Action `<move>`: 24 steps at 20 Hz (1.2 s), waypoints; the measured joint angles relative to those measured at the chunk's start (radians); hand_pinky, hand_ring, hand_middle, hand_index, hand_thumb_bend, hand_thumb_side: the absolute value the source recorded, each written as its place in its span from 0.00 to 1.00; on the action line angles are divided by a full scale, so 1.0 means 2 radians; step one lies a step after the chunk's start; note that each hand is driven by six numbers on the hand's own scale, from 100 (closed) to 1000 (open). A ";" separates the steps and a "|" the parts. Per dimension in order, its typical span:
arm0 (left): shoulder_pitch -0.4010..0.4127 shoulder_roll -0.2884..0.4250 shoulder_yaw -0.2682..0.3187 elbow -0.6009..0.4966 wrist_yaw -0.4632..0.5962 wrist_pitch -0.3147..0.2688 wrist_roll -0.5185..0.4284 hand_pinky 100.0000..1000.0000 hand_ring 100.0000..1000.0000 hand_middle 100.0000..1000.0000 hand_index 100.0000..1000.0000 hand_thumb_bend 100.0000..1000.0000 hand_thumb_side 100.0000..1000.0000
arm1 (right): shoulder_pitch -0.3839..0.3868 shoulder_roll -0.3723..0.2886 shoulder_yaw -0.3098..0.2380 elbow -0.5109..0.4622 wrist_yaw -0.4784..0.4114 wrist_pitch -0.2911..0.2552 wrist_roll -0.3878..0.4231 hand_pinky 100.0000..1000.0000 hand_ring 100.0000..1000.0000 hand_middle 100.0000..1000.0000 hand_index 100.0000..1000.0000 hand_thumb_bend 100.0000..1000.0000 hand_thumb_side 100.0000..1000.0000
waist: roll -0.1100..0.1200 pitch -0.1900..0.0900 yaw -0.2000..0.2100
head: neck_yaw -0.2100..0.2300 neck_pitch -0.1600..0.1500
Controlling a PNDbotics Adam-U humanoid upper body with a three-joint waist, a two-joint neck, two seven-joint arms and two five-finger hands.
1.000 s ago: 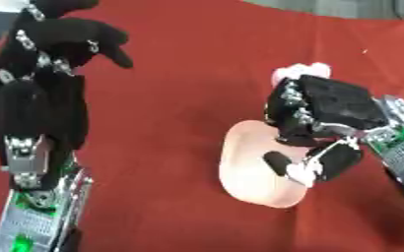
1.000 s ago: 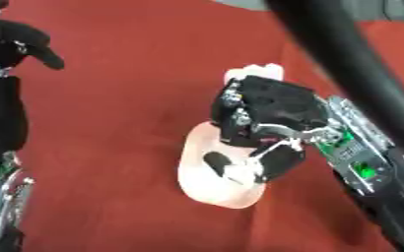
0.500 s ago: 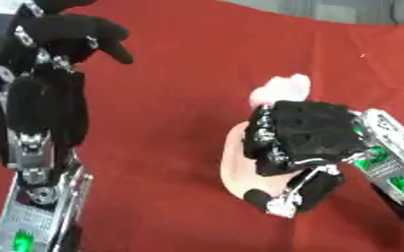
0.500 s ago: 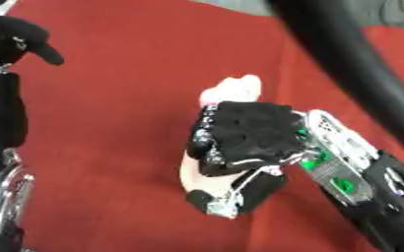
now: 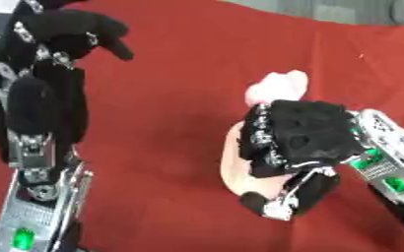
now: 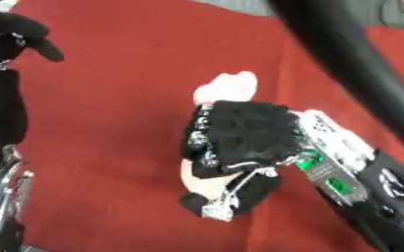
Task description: Pick up objects on the table and place them in the box.
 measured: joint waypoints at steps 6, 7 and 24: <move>0.000 -0.002 0.000 0.000 -0.001 0.000 0.000 0.38 0.58 0.69 0.67 0.04 0.75 | 0.003 0.011 0.000 0.011 0.044 0.001 -0.049 0.07 0.42 0.48 0.53 0.02 0.79 | 0.000 0.000 -0.001 | 0.000 0.001; 0.000 -0.002 0.000 0.000 -0.001 0.000 0.000 0.38 0.58 0.69 0.67 0.04 0.76 | 0.004 0.011 0.001 0.014 0.052 0.001 -0.054 0.19 0.53 0.61 0.62 0.04 0.80 | 0.000 0.000 -0.002 | 0.000 0.001; 0.000 -0.002 0.000 0.000 -0.003 0.005 0.001 0.38 0.58 0.69 0.67 0.04 0.75 | 0.018 0.022 0.001 0.052 0.082 -0.001 -0.101 0.33 0.60 0.72 0.69 0.03 0.74 | 0.004 -0.004 -0.009 | 0.003 0.013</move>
